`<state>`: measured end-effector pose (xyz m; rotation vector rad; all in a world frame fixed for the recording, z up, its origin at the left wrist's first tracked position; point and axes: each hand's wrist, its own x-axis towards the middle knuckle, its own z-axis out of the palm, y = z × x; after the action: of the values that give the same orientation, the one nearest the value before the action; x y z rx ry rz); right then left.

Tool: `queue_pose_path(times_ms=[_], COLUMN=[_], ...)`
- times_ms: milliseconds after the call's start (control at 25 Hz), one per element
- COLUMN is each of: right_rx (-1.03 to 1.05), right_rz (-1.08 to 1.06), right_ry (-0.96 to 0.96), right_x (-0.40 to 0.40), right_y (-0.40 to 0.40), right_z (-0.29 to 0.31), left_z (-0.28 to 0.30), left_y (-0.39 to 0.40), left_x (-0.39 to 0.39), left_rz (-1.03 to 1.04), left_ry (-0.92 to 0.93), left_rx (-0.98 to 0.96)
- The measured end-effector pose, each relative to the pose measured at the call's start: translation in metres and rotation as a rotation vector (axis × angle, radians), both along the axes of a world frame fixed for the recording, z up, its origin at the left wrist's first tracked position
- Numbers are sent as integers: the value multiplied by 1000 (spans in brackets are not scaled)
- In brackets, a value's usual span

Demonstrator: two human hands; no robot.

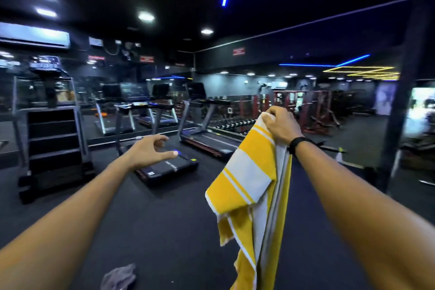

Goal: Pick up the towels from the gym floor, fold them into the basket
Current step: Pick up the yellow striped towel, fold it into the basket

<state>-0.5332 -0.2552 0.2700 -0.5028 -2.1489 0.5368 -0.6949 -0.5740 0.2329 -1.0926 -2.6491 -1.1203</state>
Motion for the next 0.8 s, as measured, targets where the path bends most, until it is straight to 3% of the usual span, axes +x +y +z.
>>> queue_pose_path(times_ms=[400, 800], right_rx=[-54, -104], right_rz=[-392, -735], right_ry=[-56, -68], right_x=[322, 610], right_y=[184, 283], right_z=[-15, -41], left_z=[-7, -39], left_y=[294, 517], left_x=[209, 438], left_rz=[-467, -818], left_ry=[-29, -42], left_rx=[-51, -84])
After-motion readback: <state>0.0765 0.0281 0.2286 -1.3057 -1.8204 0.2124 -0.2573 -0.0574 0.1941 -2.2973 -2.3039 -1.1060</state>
